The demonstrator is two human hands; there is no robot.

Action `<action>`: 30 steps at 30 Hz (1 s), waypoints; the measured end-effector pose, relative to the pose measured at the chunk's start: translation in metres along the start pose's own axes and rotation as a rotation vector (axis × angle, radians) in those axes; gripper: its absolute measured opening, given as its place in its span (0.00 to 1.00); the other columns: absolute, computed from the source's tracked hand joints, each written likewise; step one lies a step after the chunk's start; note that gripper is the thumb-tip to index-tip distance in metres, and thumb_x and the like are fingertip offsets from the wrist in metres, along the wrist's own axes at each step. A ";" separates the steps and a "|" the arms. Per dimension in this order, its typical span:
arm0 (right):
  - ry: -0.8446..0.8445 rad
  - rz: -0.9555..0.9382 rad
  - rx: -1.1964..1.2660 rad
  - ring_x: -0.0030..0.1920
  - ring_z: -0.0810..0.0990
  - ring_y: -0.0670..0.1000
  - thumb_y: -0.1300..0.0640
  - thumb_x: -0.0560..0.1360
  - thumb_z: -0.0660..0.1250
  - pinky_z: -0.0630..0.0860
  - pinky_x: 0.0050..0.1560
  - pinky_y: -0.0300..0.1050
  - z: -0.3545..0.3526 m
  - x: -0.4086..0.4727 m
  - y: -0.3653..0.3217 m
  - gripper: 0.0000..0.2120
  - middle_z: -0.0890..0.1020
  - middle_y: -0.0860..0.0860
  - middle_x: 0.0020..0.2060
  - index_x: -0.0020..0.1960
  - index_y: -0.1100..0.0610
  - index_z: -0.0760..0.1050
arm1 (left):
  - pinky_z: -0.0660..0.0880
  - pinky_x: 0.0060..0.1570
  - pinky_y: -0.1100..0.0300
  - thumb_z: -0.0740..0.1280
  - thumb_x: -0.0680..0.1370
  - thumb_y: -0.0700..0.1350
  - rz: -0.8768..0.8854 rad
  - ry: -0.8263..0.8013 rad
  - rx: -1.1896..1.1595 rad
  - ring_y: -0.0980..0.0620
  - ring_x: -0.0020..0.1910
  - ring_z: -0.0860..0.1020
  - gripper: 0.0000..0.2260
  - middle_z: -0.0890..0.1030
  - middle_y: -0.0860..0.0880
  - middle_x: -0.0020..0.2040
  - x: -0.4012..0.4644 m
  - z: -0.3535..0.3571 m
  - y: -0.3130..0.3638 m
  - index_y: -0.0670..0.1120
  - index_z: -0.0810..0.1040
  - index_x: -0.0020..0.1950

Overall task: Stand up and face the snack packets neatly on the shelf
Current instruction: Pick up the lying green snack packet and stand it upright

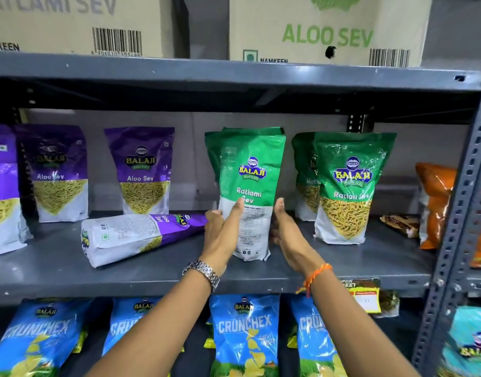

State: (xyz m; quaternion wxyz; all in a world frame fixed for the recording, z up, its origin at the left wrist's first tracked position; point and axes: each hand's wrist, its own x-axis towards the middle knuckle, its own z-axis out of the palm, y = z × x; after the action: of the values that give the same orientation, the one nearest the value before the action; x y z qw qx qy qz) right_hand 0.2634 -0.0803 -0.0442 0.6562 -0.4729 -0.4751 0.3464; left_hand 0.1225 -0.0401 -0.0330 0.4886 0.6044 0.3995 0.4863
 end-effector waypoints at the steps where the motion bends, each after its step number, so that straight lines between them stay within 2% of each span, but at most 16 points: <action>1: 0.036 -0.017 0.013 0.48 0.86 0.39 0.34 0.80 0.52 0.80 0.50 0.36 0.005 -0.002 0.004 0.24 0.88 0.38 0.47 0.50 0.42 0.85 | 0.72 0.69 0.45 0.63 0.61 0.78 -0.004 -0.055 -0.033 0.44 0.65 0.78 0.48 0.79 0.44 0.67 0.003 -0.001 0.003 0.44 0.71 0.69; 3: 0.125 -0.041 -0.036 0.44 0.82 0.49 0.43 0.83 0.58 0.76 0.50 0.45 0.013 -0.007 0.015 0.15 0.85 0.46 0.49 0.52 0.48 0.81 | 0.71 0.71 0.44 0.64 0.63 0.78 -0.026 -0.242 -0.162 0.41 0.67 0.78 0.47 0.81 0.42 0.67 0.013 -0.003 0.006 0.46 0.76 0.70; 5: 0.177 -0.033 -0.101 0.40 0.78 0.50 0.55 0.80 0.65 0.77 0.46 0.47 0.012 -0.007 0.021 0.03 0.82 0.54 0.48 0.52 0.50 0.77 | 0.77 0.66 0.46 0.62 0.73 0.70 -0.045 -0.375 -0.312 0.42 0.62 0.83 0.35 0.85 0.41 0.62 0.023 -0.007 0.010 0.45 0.80 0.67; 6: 0.190 -0.022 -0.133 0.39 0.78 0.49 0.59 0.78 0.68 0.78 0.44 0.45 0.007 -0.005 0.021 0.05 0.81 0.56 0.48 0.52 0.51 0.76 | 0.80 0.61 0.49 0.60 0.76 0.67 -0.035 -0.413 -0.361 0.45 0.58 0.85 0.30 0.86 0.44 0.58 0.028 -0.010 0.013 0.46 0.81 0.65; 8: 0.218 0.002 -0.200 0.45 0.80 0.48 0.62 0.73 0.75 0.78 0.45 0.41 -0.009 0.000 0.017 0.17 0.79 0.54 0.51 0.57 0.53 0.73 | 0.82 0.55 0.54 0.57 0.79 0.64 0.034 -0.367 -0.342 0.55 0.50 0.87 0.23 0.89 0.52 0.52 0.036 -0.019 0.014 0.51 0.82 0.60; 11: 0.185 0.043 -0.276 0.57 0.77 0.52 0.64 0.65 0.81 0.77 0.57 0.45 -0.036 0.017 0.008 0.39 0.75 0.55 0.61 0.70 0.56 0.65 | 0.78 0.46 0.62 0.60 0.77 0.66 0.140 -0.182 -0.304 0.59 0.47 0.86 0.22 0.88 0.56 0.50 0.034 -0.026 0.016 0.52 0.85 0.55; 13: 0.083 0.087 -0.346 0.67 0.72 0.56 0.67 0.64 0.82 0.74 0.65 0.50 -0.047 0.030 0.003 0.51 0.70 0.58 0.69 0.78 0.57 0.57 | 0.78 0.45 0.65 0.68 0.72 0.64 0.197 -0.136 -0.289 0.59 0.49 0.86 0.25 0.88 0.55 0.53 0.027 -0.021 0.020 0.48 0.83 0.61; 15: -0.064 0.124 -0.343 0.69 0.71 0.56 0.71 0.65 0.79 0.73 0.67 0.54 -0.049 0.040 0.000 0.55 0.68 0.59 0.73 0.81 0.56 0.50 | 0.81 0.42 0.66 0.77 0.65 0.59 0.203 -0.148 -0.243 0.58 0.48 0.87 0.32 0.89 0.54 0.52 0.020 -0.010 0.024 0.45 0.80 0.65; 16: -0.128 0.133 -0.309 0.66 0.74 0.54 0.74 0.66 0.77 0.75 0.66 0.55 -0.048 0.044 -0.001 0.55 0.70 0.59 0.72 0.82 0.55 0.48 | 0.82 0.45 0.62 0.80 0.61 0.57 0.198 -0.127 -0.203 0.55 0.49 0.87 0.35 0.89 0.52 0.52 0.020 -0.005 0.025 0.45 0.79 0.65; 18: -0.188 0.133 -0.233 0.60 0.79 0.52 0.79 0.67 0.73 0.78 0.62 0.56 -0.044 0.050 0.002 0.52 0.77 0.59 0.64 0.80 0.56 0.51 | 0.82 0.55 0.52 0.82 0.60 0.51 0.199 -0.051 -0.112 0.47 0.54 0.86 0.34 0.87 0.46 0.56 0.024 0.003 0.025 0.44 0.79 0.64; 19: -0.180 0.122 -0.214 0.61 0.80 0.56 0.80 0.66 0.73 0.78 0.63 0.57 -0.042 0.052 0.004 0.49 0.78 0.59 0.60 0.79 0.58 0.55 | 0.81 0.57 0.49 0.82 0.63 0.46 0.199 -0.027 -0.093 0.45 0.55 0.85 0.30 0.86 0.44 0.58 0.027 0.004 0.025 0.43 0.79 0.64; 21: -0.114 0.076 -0.221 0.66 0.78 0.62 0.79 0.63 0.76 0.78 0.65 0.58 -0.037 0.053 0.009 0.42 0.79 0.60 0.61 0.72 0.62 0.64 | 0.81 0.56 0.49 0.78 0.70 0.37 0.188 -0.032 -0.098 0.46 0.53 0.85 0.23 0.85 0.41 0.59 0.039 0.002 0.021 0.40 0.78 0.63; 23: -0.027 0.039 -0.254 0.65 0.80 0.59 0.71 0.58 0.83 0.79 0.64 0.53 -0.035 0.049 0.015 0.40 0.81 0.58 0.62 0.65 0.60 0.68 | 0.79 0.56 0.52 0.74 0.73 0.34 0.175 -0.097 -0.112 0.49 0.49 0.84 0.20 0.84 0.40 0.59 0.050 -0.003 0.016 0.38 0.77 0.64; 26: 0.111 -0.005 -0.305 0.59 0.83 0.53 0.55 0.49 0.88 0.81 0.62 0.53 -0.030 0.039 0.025 0.47 0.83 0.51 0.56 0.63 0.56 0.69 | 0.78 0.62 0.50 0.72 0.75 0.36 0.138 -0.158 -0.108 0.46 0.58 0.82 0.23 0.83 0.41 0.62 0.063 -0.010 0.009 0.37 0.74 0.69; 28: 0.164 -0.019 -0.310 0.57 0.83 0.52 0.48 0.43 0.86 0.81 0.62 0.54 -0.023 0.033 0.027 0.51 0.82 0.48 0.54 0.61 0.53 0.69 | 0.80 0.58 0.56 0.71 0.76 0.37 0.134 -0.182 -0.126 0.46 0.60 0.81 0.23 0.83 0.43 0.61 0.067 -0.011 0.006 0.38 0.73 0.71; 30: 0.182 -0.030 -0.318 0.59 0.82 0.53 0.47 0.43 0.85 0.80 0.63 0.55 -0.019 0.031 0.025 0.50 0.82 0.48 0.54 0.61 0.52 0.68 | 0.80 0.52 0.60 0.71 0.77 0.37 0.124 -0.208 -0.134 0.46 0.61 0.81 0.23 0.82 0.43 0.61 0.066 -0.012 0.006 0.38 0.72 0.71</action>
State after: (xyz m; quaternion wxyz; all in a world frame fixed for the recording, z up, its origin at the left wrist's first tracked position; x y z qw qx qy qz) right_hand 0.2913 -0.0505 -0.0609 0.6185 -0.5929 -0.4696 0.2130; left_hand 0.1248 0.0248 -0.0137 0.5356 0.6409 0.2755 0.4759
